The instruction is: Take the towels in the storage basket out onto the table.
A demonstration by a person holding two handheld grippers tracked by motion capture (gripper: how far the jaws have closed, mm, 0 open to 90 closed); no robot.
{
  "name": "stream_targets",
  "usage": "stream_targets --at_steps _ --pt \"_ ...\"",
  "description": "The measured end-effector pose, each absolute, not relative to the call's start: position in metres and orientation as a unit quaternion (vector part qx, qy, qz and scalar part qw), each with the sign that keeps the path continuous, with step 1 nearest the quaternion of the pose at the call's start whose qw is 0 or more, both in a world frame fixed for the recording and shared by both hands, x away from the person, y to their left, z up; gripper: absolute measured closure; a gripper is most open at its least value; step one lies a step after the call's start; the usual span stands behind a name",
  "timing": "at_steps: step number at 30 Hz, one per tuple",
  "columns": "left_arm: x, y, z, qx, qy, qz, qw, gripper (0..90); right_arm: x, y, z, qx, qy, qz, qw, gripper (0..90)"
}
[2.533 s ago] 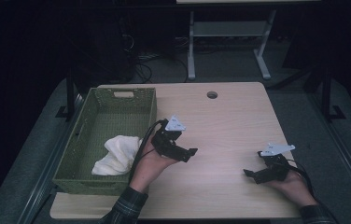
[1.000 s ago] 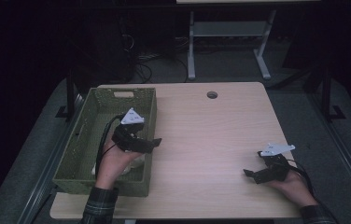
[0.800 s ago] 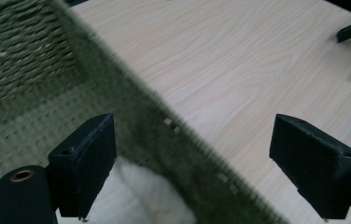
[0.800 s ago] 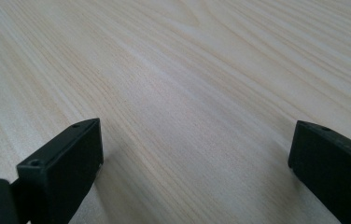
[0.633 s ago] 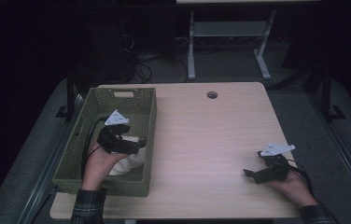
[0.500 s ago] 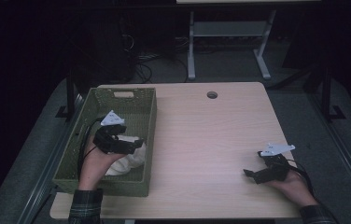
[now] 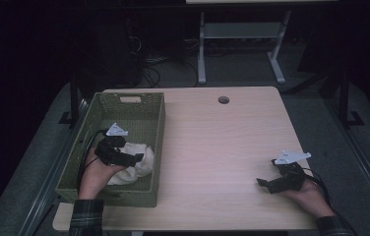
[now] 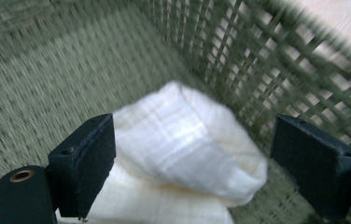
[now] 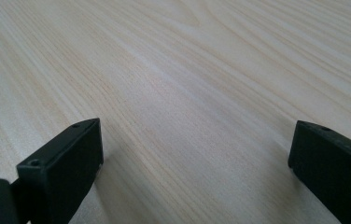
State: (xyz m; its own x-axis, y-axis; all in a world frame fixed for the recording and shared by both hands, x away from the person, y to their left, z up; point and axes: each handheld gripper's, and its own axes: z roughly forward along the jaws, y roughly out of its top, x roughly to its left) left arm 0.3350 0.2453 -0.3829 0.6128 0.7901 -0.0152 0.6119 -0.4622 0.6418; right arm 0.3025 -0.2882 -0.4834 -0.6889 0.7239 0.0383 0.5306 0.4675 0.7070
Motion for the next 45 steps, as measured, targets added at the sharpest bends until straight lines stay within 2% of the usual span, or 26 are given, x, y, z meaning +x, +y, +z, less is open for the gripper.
stream_targets --at_steps 10,21,25,36,37,38,39,40,41,42,45 --pt "0.341 0.244 -0.406 0.859 0.419 0.106 0.272 13.5 0.302 -0.288 -0.483 0.371 0.846 0.359 0.135 2.8" --pt "0.347 0.233 -0.426 0.885 0.420 0.096 0.176 13.3 0.302 -0.288 -0.483 0.371 0.846 0.359 0.135 2.8" --pt "0.349 0.232 -0.430 0.887 0.425 0.079 0.165 13.8 0.302 -0.288 -0.483 0.371 0.846 0.359 0.135 2.8" --pt "0.350 0.230 -0.436 0.891 0.425 0.076 0.140 14.4 0.302 -0.288 -0.483 0.370 0.846 0.359 0.135 2.8" --pt "0.350 0.230 -0.435 0.892 0.423 0.078 0.137 16.3 0.302 -0.288 -0.483 0.371 0.846 0.359 0.135 2.8" --pt "0.349 0.230 -0.434 0.892 0.423 0.079 0.137 23.9 0.302 -0.288 -0.483 0.370 0.846 0.359 0.135 2.8" --pt "0.349 0.230 -0.433 0.891 0.425 0.080 0.137 23.9 0.302 -0.288 -0.483 0.370 0.846 0.359 0.135 2.8" --pt "0.348 0.230 -0.432 0.890 0.426 0.077 0.140 29.6 0.302 -0.288 -0.483 0.371 0.846 0.359 0.135 2.8" --pt "0.348 0.230 -0.431 0.891 0.425 0.070 0.143 46.3 0.302 -0.288 -0.483 0.370 0.846 0.359 0.135 2.8" --pt "0.348 0.230 -0.431 0.891 0.425 0.060 0.148 46.3 0.302 -0.288 -0.483 0.370 0.846 0.359 0.135 2.8" --pt "0.348 0.232 -0.428 0.887 0.434 0.039 0.155 64.0 0.302 -0.288 -0.483 0.371 0.846 0.359 0.135 2.8"
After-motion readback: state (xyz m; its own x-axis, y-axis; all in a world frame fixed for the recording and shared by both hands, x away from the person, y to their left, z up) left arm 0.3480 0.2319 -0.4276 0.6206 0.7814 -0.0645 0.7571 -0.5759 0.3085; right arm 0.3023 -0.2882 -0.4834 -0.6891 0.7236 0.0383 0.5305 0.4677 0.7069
